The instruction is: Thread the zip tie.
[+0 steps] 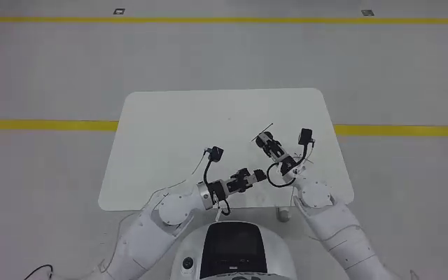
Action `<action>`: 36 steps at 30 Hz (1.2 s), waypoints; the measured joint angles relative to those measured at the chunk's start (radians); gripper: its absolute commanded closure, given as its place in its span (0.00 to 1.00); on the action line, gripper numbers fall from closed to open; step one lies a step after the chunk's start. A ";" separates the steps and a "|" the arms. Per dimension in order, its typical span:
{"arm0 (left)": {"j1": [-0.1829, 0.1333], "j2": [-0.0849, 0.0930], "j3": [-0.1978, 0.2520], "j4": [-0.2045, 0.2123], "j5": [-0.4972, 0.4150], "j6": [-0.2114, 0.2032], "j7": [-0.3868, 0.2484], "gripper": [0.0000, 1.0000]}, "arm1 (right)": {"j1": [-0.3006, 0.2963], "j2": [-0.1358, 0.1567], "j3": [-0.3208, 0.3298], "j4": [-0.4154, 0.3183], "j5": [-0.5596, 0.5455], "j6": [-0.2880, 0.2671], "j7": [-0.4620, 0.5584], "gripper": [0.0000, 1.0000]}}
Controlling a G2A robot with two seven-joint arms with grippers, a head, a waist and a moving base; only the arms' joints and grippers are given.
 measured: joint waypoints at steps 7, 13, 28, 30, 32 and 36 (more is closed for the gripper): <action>0.002 0.000 0.000 0.000 -0.003 -0.001 0.002 0.00 | -0.002 0.000 0.000 -0.007 -0.020 0.004 -0.002 1.00; 0.003 0.000 -0.012 0.044 -0.156 -0.049 -0.026 0.00 | -0.040 0.002 0.017 -0.062 -0.007 0.000 0.036 1.00; -0.036 -0.004 -0.004 0.089 -0.233 -0.046 -0.044 0.00 | -0.093 0.008 0.079 -0.110 0.088 0.000 0.155 1.00; -0.036 -0.004 -0.004 0.089 -0.233 -0.046 -0.044 0.00 | -0.093 0.008 0.079 -0.110 0.088 0.000 0.155 1.00; -0.034 -0.006 -0.002 0.094 -0.235 -0.046 -0.026 0.00 | -0.094 0.008 0.079 -0.111 0.087 0.001 0.153 1.00; -0.040 -0.012 0.006 0.113 -0.279 -0.069 0.018 0.00 | -0.114 0.010 0.093 -0.116 0.102 0.000 0.175 1.00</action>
